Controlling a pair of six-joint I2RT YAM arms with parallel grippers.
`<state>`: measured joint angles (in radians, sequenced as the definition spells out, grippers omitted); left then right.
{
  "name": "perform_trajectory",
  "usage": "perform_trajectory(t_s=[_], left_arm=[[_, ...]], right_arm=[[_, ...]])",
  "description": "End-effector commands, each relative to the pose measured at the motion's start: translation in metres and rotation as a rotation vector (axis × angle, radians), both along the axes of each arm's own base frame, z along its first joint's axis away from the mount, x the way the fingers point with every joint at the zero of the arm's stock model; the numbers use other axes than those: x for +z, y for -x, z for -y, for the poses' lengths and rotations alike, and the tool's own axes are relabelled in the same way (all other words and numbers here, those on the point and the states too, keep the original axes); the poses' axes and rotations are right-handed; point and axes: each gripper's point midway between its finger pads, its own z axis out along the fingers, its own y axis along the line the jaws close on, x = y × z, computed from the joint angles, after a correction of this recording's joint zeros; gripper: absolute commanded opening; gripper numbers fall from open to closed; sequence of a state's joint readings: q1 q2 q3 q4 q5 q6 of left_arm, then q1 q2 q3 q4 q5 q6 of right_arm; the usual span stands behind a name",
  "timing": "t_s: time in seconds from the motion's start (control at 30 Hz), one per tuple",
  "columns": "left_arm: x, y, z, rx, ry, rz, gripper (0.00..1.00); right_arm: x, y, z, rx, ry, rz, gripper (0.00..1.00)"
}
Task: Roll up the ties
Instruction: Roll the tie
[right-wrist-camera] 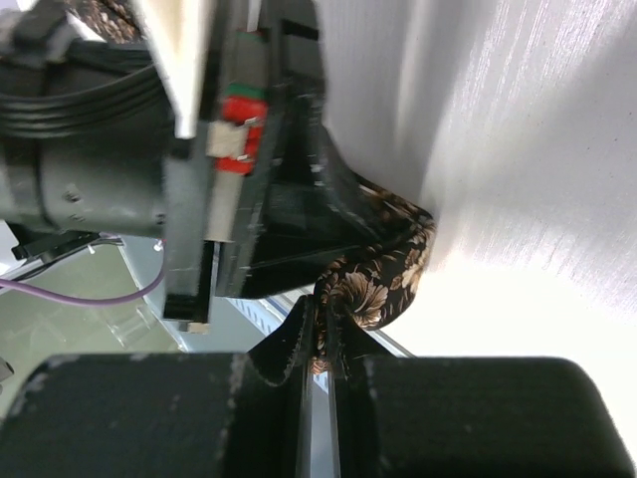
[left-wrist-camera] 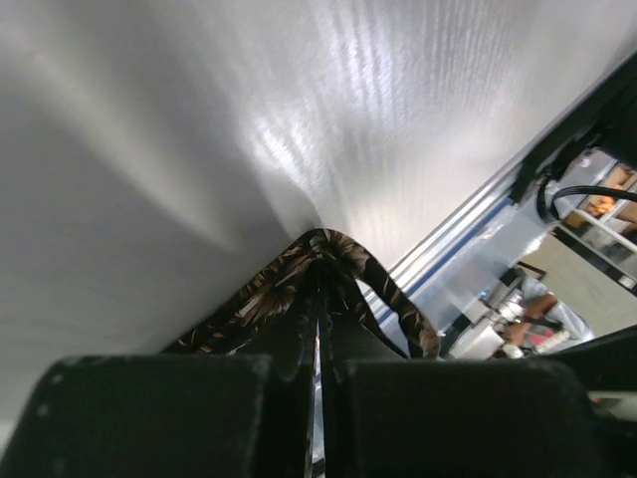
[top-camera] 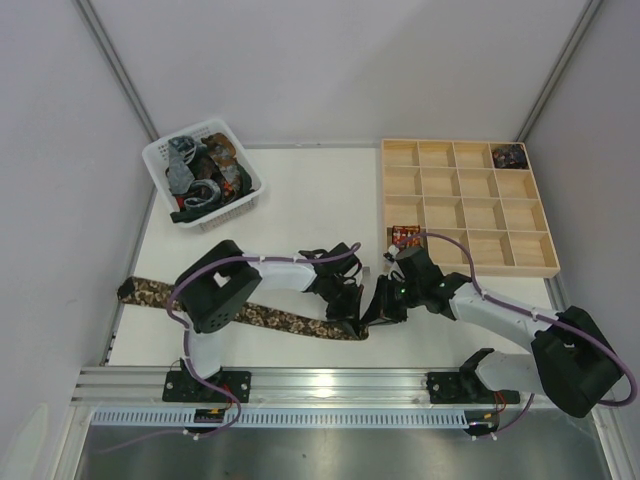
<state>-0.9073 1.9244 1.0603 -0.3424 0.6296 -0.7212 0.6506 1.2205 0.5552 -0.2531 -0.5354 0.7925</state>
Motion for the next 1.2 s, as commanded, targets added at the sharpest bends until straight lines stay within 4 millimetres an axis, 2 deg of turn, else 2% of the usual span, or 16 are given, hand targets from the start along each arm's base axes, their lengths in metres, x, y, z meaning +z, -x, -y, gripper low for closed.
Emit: perform_trajectory(t_s=[0.0, 0.37, 0.47, 0.87, 1.0, 1.17], left_arm=[[0.009, -0.010, -0.012, -0.027, -0.036, 0.099, 0.02], [0.021, -0.011, -0.025, -0.030, -0.026, 0.129, 0.00], [0.031, -0.010, -0.020, -0.023, 0.024, 0.116, 0.00], [0.020, -0.011, 0.014, -0.018, 0.108, -0.004, 0.00], [0.012, -0.012, 0.014, -0.006, 0.097, -0.021, 0.00], [0.007, -0.013, 0.000, -0.001, 0.061, -0.007, 0.00]], right_arm=[[0.003, -0.004, -0.006, 0.016, -0.021, 0.029, 0.00], [0.001, -0.001, -0.002, 0.031, 0.004, 0.032, 0.00], [0.001, 0.000, -0.002, 0.034, 0.004, 0.032, 0.00], [0.004, -0.002, -0.006, 0.024, -0.015, 0.028, 0.00], [0.004, -0.001, -0.007, 0.028, -0.016, 0.025, 0.00], [-0.002, 0.000, -0.005, 0.028, -0.003, 0.010, 0.00]])
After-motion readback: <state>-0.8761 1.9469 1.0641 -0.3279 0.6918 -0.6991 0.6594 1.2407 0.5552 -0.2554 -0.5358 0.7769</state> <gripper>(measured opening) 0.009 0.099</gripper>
